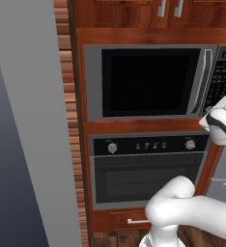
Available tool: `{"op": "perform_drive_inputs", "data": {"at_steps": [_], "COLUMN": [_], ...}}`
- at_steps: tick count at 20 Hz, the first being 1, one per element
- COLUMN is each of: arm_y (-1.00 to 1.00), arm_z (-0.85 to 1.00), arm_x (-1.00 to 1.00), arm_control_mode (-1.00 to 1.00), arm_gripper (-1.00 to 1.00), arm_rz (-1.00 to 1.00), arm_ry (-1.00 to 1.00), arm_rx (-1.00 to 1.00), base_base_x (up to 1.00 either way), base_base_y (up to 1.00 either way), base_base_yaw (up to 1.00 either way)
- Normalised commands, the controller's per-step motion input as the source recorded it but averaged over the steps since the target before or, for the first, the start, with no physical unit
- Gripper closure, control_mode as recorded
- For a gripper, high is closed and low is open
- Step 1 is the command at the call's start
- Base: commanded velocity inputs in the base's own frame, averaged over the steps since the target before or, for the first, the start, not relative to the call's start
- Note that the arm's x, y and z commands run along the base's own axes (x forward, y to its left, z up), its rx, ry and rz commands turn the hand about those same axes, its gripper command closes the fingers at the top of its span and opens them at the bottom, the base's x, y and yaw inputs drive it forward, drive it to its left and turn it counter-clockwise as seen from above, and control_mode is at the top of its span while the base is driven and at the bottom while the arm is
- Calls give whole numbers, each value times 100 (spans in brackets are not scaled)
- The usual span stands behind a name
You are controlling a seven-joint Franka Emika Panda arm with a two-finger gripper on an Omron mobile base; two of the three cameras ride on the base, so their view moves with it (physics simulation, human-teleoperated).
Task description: Place the bowl containing the tomato and eggplant in the microwave. Close the microwave door and press the start button to microwave the meal.
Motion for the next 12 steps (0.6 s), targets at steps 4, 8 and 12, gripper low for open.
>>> {"op": "perform_drive_inputs", "data": {"at_steps": [4, 8, 12], "arm_y": [-9, -1, 0], "arm_z": [-15, -17, -22], "arm_x": [30, 36, 40], "arm_control_mode": [-100, -100, -100], "arm_gripper": [100, 100, 100], "arm_rz": [0, 0, 0], "arm_ry": [0, -1, -4], "arm_rx": [1, 0, 0], "base_base_x": [0, 0, 0], "base_base_y": [0, 0, 0], "base_base_yaw": [0, 0, 0]}}
